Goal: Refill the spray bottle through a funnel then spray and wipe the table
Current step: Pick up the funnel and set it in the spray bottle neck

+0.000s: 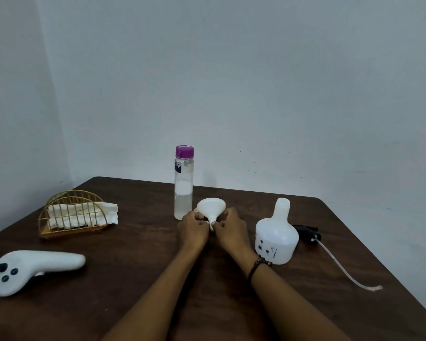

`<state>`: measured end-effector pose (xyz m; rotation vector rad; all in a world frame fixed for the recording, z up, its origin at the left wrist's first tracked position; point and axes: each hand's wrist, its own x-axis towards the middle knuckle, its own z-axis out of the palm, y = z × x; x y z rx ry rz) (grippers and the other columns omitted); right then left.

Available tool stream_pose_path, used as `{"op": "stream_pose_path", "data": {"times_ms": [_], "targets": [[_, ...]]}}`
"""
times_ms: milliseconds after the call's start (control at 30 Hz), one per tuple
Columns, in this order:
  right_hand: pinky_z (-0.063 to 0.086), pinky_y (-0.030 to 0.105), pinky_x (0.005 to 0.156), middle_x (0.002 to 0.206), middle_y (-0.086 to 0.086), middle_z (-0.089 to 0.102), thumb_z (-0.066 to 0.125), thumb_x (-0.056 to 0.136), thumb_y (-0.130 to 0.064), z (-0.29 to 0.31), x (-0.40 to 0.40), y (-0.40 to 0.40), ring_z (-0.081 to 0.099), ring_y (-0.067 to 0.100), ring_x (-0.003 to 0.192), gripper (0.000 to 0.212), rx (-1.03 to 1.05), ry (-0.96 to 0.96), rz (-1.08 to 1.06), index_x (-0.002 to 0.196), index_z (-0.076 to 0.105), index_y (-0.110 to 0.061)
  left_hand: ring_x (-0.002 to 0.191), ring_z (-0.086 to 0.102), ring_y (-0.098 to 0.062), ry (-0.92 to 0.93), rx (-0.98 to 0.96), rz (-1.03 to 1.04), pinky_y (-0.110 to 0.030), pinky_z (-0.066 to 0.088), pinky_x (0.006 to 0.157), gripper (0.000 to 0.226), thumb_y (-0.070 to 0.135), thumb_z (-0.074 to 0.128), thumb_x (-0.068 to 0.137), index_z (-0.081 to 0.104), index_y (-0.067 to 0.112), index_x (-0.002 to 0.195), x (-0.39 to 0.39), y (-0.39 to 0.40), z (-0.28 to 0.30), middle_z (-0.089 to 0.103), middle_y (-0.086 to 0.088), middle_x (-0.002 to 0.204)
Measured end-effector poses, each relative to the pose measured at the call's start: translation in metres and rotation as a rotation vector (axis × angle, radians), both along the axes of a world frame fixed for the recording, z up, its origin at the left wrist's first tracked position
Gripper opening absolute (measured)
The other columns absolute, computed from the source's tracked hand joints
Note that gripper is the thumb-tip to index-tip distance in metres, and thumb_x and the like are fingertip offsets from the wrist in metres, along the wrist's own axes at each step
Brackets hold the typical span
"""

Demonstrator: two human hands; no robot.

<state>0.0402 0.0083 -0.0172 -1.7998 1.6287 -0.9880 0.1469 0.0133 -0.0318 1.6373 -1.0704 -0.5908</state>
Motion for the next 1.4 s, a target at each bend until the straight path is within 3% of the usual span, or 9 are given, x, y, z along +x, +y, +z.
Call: {"op": "stream_pose_path", "data": {"times_ms": [300, 500, 667, 867, 1000, 1133, 1233, 1300, 1400], "targets": [[0.034, 0.017, 0.052, 0.098, 0.006, 0.065, 0.063, 0.09, -0.016, -0.011, 0.008, -0.011, 0.058, 0.016, 0.08, 0.02, -0.054, -0.031, -0.05, 0.101, 0.047, -0.012, 0.088, 0.07, -0.031, 0.247, 0.021, -0.135, -0.05, 0.058, 0.084, 0.017, 0.003, 0.052, 0.082, 0.065, 0.014, 0.085, -0.004, -0.012, 0.0, 0.073, -0.01, 0.088], [0.036, 0.01, 0.046, 0.089, 0.0, 0.064, 0.065, 0.09, -0.017, -0.001, 0.005, -0.001, 0.055, 0.001, 0.068, 0.021, -0.099, -0.17, -0.046, 0.101, 0.048, -0.014, 0.09, 0.07, -0.025, 0.417, -0.029, -0.098, -0.047, 0.058, 0.087, 0.016, 0.007, 0.058, 0.087, 0.063, 0.012, 0.101, -0.006, -0.007, 0.006, 0.072, -0.01, 0.096], [0.038, 0.014, 0.054, 0.091, -0.006, 0.067, 0.064, 0.091, -0.022, 0.024, -0.003, 0.013, 0.061, 0.0, 0.076, 0.022, -0.12, -0.283, -0.016, 0.106, 0.048, -0.023, 0.092, 0.072, -0.024, 0.507, -0.187, -0.207, -0.043, 0.059, 0.087, 0.016, 0.016, 0.062, 0.092, 0.066, 0.011, 0.107, -0.007, 0.005, 0.018, 0.075, -0.009, 0.096], [0.047, 0.021, 0.063, 0.09, -0.004, 0.07, 0.059, 0.091, -0.019, 0.029, -0.016, 0.022, 0.067, 0.011, 0.083, 0.015, -0.099, -0.344, 0.066, 0.105, 0.054, -0.021, 0.1, 0.072, -0.027, 0.624, -0.216, -0.412, -0.046, 0.056, 0.091, 0.033, 0.017, 0.066, 0.092, 0.059, 0.016, 0.124, -0.011, 0.014, 0.025, 0.075, -0.008, 0.107], [0.048, 0.02, 0.068, 0.092, -0.007, 0.066, 0.058, 0.094, -0.017, 0.025, -0.02, 0.025, 0.064, 0.008, 0.086, 0.009, -0.102, -0.242, 0.062, 0.101, 0.055, -0.022, 0.092, 0.072, -0.022, 0.568, -0.239, -0.379, -0.042, 0.056, 0.09, 0.05, 0.009, 0.068, 0.09, 0.048, 0.015, 0.135, -0.015, 0.018, 0.026, 0.075, -0.012, 0.101], [0.049, 0.023, 0.077, 0.099, -0.004, 0.06, 0.059, 0.091, -0.013, 0.027, -0.019, 0.028, 0.058, 0.01, 0.092, 0.017, -0.408, -0.125, 0.014, 0.107, 0.056, -0.019, 0.071, 0.065, -0.01, 0.436, -0.288, -0.266, -0.025, 0.056, 0.066, 0.063, 0.007, 0.071, 0.086, 0.041, 0.016, 0.141, -0.016, 0.018, 0.027, 0.067, -0.007, 0.082], [0.043, 0.011, 0.077, 0.101, -0.001, 0.061, 0.061, 0.092, -0.015, 0.032, -0.021, 0.03, 0.055, 0.008, 0.089, 0.028, -0.595, -0.055, 0.06, 0.119, 0.058, -0.014, 0.079, 0.069, -0.008, 0.369, -0.319, -0.243, -0.016, 0.054, 0.06, 0.063, 0.001, 0.07, 0.085, 0.044, 0.016, 0.14, -0.017, 0.017, 0.025, 0.071, -0.003, 0.093], [0.037, 0.003, 0.077, 0.102, 0.003, 0.065, 0.06, 0.093, -0.01, 0.034, -0.023, 0.029, 0.056, 0.009, 0.09, 0.023, -0.656, -0.006, 0.072, 0.116, 0.062, -0.01, 0.083, 0.067, -0.007, 0.306, -0.336, -0.23, -0.012, 0.051, 0.058, 0.064, -0.001, 0.07, 0.085, 0.043, 0.015, 0.14, -0.02, 0.019, 0.024, 0.069, 0.001, 0.095], [0.037, 0.007, 0.075, 0.099, 0.007, 0.068, 0.057, 0.093, -0.004, 0.035, -0.029, 0.029, 0.062, 0.016, 0.088, 0.016, -0.719, 0.051, 0.079, 0.106, 0.065, -0.006, 0.075, 0.066, 0.004, 0.25, -0.347, -0.237, -0.007, 0.048, 0.057, 0.063, -0.002, 0.069, 0.085, 0.042, 0.014, 0.14, -0.026, 0.022, 0.026, 0.065, 0.008, 0.093]]}}
